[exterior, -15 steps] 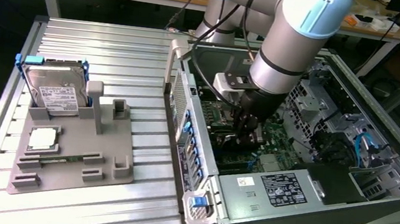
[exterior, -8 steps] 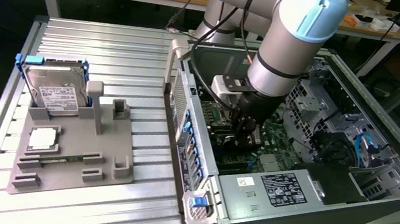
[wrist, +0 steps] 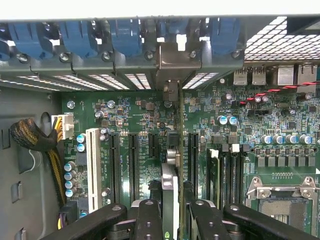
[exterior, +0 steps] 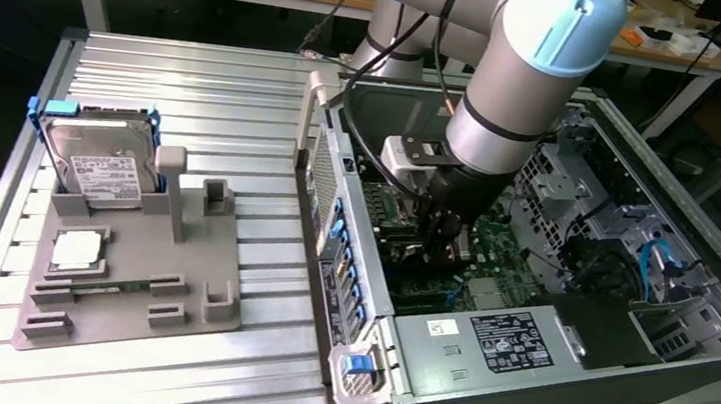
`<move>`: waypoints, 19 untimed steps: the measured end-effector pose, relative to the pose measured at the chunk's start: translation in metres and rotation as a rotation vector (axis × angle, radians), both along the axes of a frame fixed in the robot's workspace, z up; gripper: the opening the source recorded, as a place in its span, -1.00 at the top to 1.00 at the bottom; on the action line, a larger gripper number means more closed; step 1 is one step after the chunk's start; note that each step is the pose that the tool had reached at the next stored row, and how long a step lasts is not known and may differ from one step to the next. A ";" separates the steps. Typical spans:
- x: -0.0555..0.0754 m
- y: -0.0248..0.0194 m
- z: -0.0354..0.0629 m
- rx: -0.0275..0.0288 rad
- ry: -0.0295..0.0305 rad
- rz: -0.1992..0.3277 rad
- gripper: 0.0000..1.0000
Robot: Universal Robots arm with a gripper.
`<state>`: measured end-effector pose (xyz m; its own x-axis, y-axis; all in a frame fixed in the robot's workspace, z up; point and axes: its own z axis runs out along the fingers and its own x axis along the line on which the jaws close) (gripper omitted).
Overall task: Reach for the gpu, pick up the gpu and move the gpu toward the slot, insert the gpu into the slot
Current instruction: 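Insert the gpu into the slot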
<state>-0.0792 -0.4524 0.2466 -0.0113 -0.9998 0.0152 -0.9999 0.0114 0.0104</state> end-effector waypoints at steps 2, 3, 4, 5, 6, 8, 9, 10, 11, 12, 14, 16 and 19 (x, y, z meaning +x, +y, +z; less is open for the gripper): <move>0.000 0.0000 0.0000 0.0000 0.0000 0.000 0.47; 0.000 0.0000 0.0000 0.0000 0.0000 0.000 0.47; 0.000 0.0000 0.0000 0.0000 -0.0001 0.000 0.47; 0.000 0.0000 0.0000 0.0001 -0.0003 0.000 0.47; -0.001 0.0000 0.0001 0.0000 -0.0002 0.000 0.47; -0.001 0.0001 0.0000 0.0010 -0.0015 -0.001 0.44; -0.001 0.0003 0.0018 -0.0001 -0.0016 0.000 0.33; -0.001 0.0005 0.0024 0.0004 -0.0022 0.000 0.19; -0.001 0.0008 0.0034 0.0002 -0.0024 0.000 0.19; -0.001 0.0010 0.0044 0.0000 -0.0025 0.000 0.19; -0.001 0.0015 0.0065 0.0000 -0.0029 0.000 0.19; -0.001 0.0019 0.0096 0.0000 -0.0034 0.000 0.19; -0.001 0.0025 0.0147 0.0000 -0.0044 0.000 0.19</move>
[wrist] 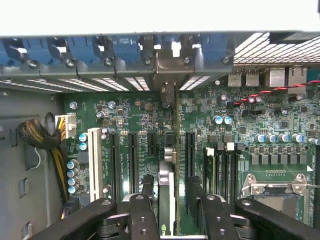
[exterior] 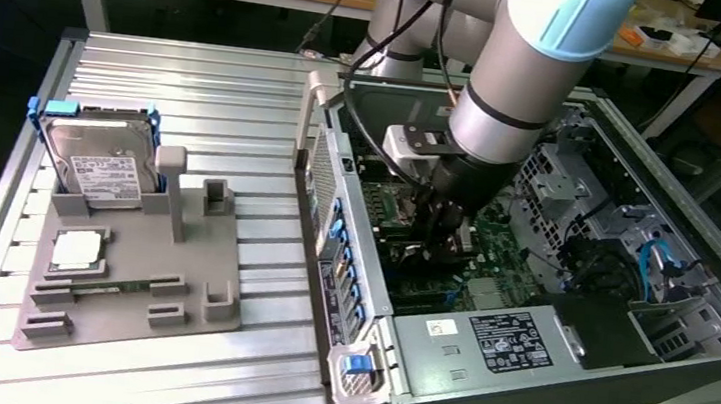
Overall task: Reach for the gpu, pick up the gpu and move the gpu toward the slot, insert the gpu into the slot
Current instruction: 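Insert the gpu into the slot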
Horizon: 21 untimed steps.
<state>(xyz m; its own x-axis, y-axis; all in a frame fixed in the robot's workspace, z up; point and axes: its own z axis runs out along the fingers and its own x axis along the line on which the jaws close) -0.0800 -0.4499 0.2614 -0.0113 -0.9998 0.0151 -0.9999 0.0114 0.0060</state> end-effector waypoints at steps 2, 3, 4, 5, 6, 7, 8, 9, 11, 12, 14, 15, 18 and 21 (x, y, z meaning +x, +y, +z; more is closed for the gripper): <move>0.000 0.0003 0.0040 0.0000 -0.0008 0.000 0.19; 0.000 0.0005 0.0064 0.0001 -0.0014 0.000 0.19; 0.000 0.0006 0.0086 0.0001 -0.0018 0.000 0.19; 0.000 0.0007 0.0104 0.0000 -0.0020 0.000 0.19; 0.000 0.0008 0.0116 0.0000 -0.0021 0.000 0.19; 0.000 0.0009 0.0126 0.0001 -0.0022 0.000 0.19; 0.000 0.0009 0.0137 0.0000 -0.0022 0.000 0.19; 0.000 0.0009 0.0143 0.0000 -0.0022 0.000 0.19; 0.000 0.0011 0.0148 0.0003 -0.0024 0.000 0.36; 0.000 0.0012 0.0150 0.0002 -0.0024 0.000 0.48; 0.000 0.0011 0.0158 -0.0001 -0.0022 0.000 0.60; 0.000 0.0011 0.0162 -0.0001 -0.0022 0.000 0.60; 0.000 0.0012 0.0168 0.0002 -0.0023 0.000 0.79; 0.000 0.0013 0.0169 0.0005 -0.0023 0.000 0.79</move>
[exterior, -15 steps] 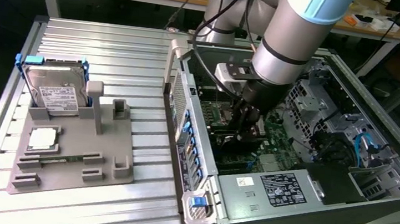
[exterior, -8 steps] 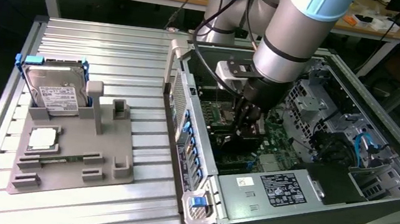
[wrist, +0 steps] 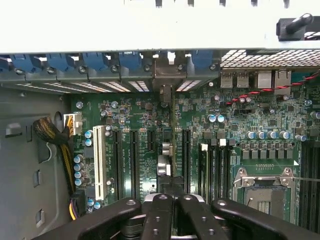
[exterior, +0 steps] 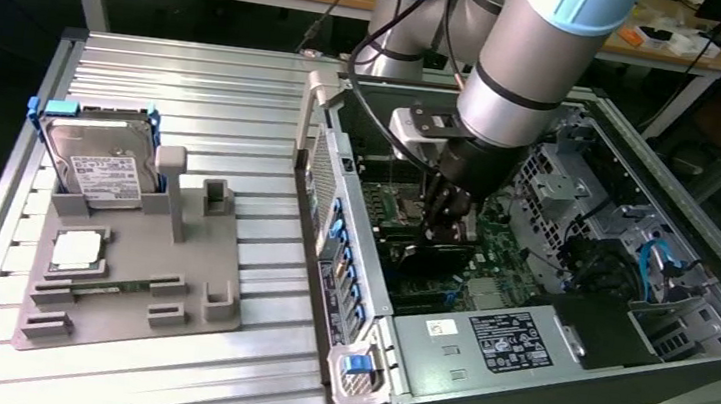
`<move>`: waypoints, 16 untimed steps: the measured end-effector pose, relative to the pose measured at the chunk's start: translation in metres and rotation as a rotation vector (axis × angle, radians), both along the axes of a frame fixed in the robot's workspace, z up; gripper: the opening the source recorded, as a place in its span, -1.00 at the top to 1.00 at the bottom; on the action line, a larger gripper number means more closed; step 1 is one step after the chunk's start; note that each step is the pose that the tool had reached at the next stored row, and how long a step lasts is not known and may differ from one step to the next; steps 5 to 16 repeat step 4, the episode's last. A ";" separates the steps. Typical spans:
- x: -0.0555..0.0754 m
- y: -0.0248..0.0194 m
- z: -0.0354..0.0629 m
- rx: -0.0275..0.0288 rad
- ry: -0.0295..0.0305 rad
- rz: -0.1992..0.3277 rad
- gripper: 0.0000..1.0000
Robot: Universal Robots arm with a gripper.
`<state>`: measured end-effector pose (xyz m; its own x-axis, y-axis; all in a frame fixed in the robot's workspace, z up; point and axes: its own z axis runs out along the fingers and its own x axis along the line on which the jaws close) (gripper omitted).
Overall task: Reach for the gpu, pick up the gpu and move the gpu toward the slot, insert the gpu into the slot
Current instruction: 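Insert the gpu into the slot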
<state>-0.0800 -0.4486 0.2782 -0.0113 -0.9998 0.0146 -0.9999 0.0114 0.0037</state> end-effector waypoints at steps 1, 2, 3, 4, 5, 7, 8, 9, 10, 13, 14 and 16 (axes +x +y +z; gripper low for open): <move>0.000 0.0000 0.0000 -0.0001 0.0001 0.000 0.79; 0.000 0.0000 0.0000 0.0000 0.0001 0.000 0.79; 0.000 0.0000 0.0000 0.0000 0.0001 0.000 0.79; 0.000 0.0000 0.0000 0.0000 0.0001 0.000 0.79; 0.000 0.0000 0.0000 0.0000 0.0001 0.000 0.79; 0.000 0.0000 0.0000 0.0000 0.0001 0.000 0.79; 0.000 0.0000 0.0000 0.0000 0.0001 0.000 0.79; 0.000 0.0000 0.0000 0.0000 0.0001 0.000 0.79; 0.000 0.0000 0.0000 0.0000 0.0001 0.000 0.79; 0.000 0.0000 0.0000 0.0000 0.0001 0.000 0.79; 0.000 0.0000 0.0000 0.0000 0.0001 0.000 0.79; 0.000 0.0000 0.0000 0.0000 0.0001 0.000 0.79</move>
